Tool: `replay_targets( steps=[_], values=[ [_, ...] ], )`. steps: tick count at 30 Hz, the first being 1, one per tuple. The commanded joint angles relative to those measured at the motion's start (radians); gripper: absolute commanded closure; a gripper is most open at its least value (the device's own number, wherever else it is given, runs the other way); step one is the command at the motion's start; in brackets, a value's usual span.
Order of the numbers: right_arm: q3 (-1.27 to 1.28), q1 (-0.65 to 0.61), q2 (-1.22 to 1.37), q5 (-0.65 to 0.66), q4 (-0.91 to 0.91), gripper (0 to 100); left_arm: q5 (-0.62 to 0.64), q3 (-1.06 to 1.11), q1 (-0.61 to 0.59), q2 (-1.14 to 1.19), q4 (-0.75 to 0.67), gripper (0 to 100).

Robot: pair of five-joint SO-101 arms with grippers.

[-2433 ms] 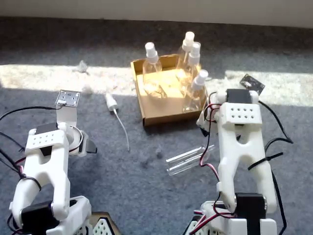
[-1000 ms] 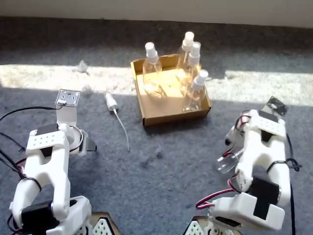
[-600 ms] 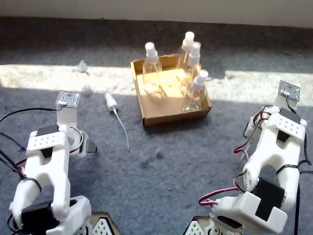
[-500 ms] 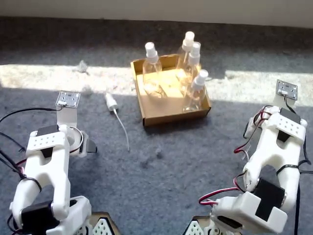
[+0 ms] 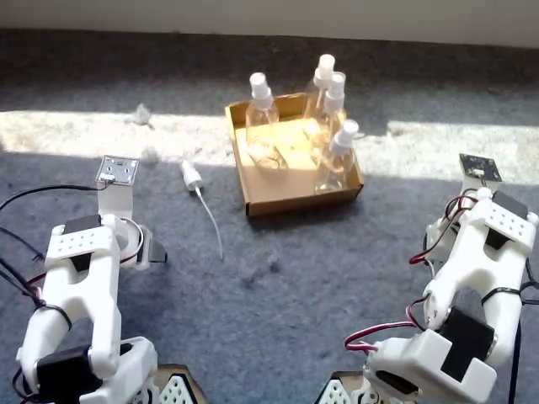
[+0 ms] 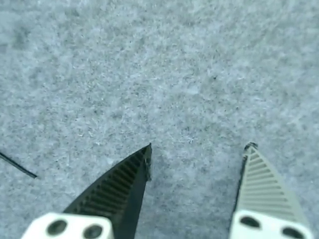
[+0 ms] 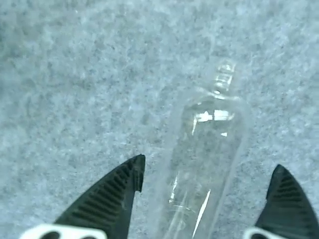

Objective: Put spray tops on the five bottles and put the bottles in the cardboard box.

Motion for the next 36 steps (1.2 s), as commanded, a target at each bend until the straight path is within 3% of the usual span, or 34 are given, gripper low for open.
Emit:
replay_targets(
  steps=[1,5,10,22,27,36],
  values=[
    [-0.012,0.005,-0.01,-0.025,0.008,66.3,0.009,-0.004,0.018,-0.024,-0.006,73],
    [-0.039,-0.007,-0.004,-0.13,-0.067,66.3,0.009,-0.004,0.018,-0.024,-0.008,73],
    [-0.119,-0.061,0.113,-0.14,-0.016,66.3,0.009,-0.004,0.018,-0.024,-0.008,73],
    [-0.341,-0.036,0.325,-0.189,0.002,66.2,0.009,-0.004,0.018,-0.024,-0.009,73],
    [-0.343,-0.039,0.292,-0.299,0.113,65.9,0.009,-0.004,0.019,-0.024,-0.011,73],
    [-0.326,-0.088,0.099,-0.301,0.226,65.9,0.009,-0.002,0.021,-0.024,-0.011,73]
  ],
)
